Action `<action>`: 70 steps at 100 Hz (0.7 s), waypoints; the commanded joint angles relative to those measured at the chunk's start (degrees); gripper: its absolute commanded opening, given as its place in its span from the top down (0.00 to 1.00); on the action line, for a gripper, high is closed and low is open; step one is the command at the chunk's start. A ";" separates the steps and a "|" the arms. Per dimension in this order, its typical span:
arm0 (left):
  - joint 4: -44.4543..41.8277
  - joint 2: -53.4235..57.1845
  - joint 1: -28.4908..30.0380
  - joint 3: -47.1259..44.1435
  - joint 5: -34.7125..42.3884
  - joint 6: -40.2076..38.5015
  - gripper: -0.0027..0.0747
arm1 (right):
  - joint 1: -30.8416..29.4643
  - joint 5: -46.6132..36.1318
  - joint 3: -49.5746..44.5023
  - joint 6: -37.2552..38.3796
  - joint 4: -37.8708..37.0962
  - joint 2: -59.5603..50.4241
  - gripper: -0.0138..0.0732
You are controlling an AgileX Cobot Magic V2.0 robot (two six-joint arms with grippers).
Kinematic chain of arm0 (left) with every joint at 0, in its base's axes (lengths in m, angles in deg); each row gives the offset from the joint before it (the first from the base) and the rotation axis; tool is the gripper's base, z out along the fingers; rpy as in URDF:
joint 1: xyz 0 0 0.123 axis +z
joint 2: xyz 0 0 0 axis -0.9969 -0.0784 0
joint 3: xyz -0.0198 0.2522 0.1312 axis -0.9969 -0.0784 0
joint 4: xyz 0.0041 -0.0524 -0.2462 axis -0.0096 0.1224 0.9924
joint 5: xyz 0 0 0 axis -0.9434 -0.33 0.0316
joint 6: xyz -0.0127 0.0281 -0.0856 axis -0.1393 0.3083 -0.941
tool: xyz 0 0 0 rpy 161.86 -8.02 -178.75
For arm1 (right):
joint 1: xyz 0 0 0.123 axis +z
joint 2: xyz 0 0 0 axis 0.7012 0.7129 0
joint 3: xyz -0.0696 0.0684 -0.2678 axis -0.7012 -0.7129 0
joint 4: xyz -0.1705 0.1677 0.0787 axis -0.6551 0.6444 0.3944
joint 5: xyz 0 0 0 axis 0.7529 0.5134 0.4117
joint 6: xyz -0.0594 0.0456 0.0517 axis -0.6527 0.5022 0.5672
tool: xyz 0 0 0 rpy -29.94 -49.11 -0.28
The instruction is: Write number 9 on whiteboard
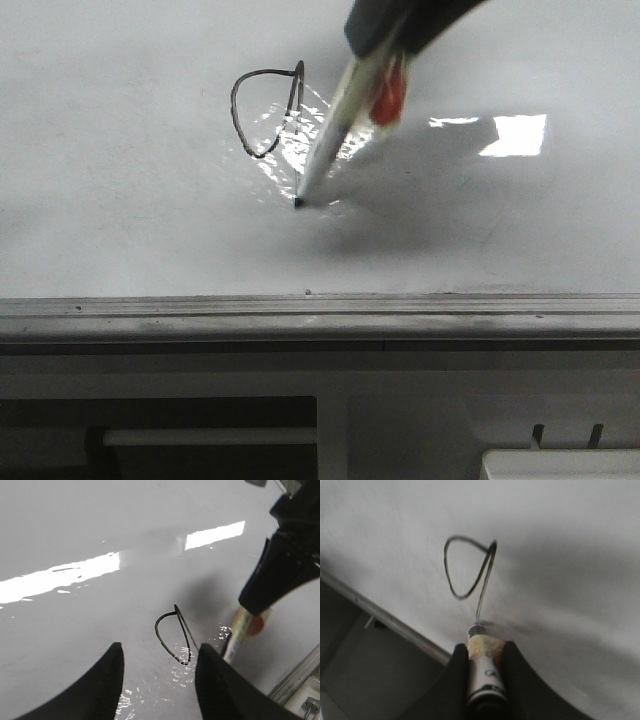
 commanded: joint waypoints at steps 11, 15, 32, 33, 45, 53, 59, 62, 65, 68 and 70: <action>-3.11 -0.48 -0.39 1.60 2.15 -0.49 0.56 | 2.38 -5.57 0.59 -0.57 -0.96 -3.16 0.92; -5.11 -1.28 -0.76 1.60 1.28 -0.49 0.56 | 4.05 -5.33 0.87 -0.57 -0.96 -3.47 0.92; -10.15 -8.01 -6.85 1.60 2.46 -0.61 0.56 | 10.31 -4.27 0.75 -0.47 0.29 -3.46 0.92; -10.15 -8.31 -7.41 1.60 2.60 -0.61 0.56 | 10.52 -4.40 0.75 -0.47 0.45 -3.46 0.92; -9.90 -13.06 -10.83 1.60 5.81 -0.61 0.56 | 13.36 -6.04 0.75 0.09 0.59 -2.92 0.92; -9.60 -15.42 -11.47 1.60 8.81 -0.61 0.56 | 14.36 -6.13 0.75 0.20 1.58 -2.23 0.92; -8.98 -16.66 -11.47 1.60 10.17 -0.61 0.56 | 14.57 -5.43 0.75 0.20 3.08 -1.85 0.92; -8.32 -16.99 -11.47 1.60 10.32 -0.61 0.56 | 14.70 -5.16 0.75 0.20 3.31 -1.55 0.92; -7.90 -17.27 -11.47 1.60 10.32 -0.61 0.56 | 14.84 -5.14 0.75 0.20 3.31 -1.44 0.92; -7.90 -17.54 -11.47 1.60 10.32 -0.61 0.56 | 14.93 -5.14 0.75 0.20 3.67 -1.45 0.92; -7.90 -17.67 -11.47 1.60 10.32 -0.61 0.56 | 14.98 -5.27 0.75 0.20 4.03 -1.45 0.92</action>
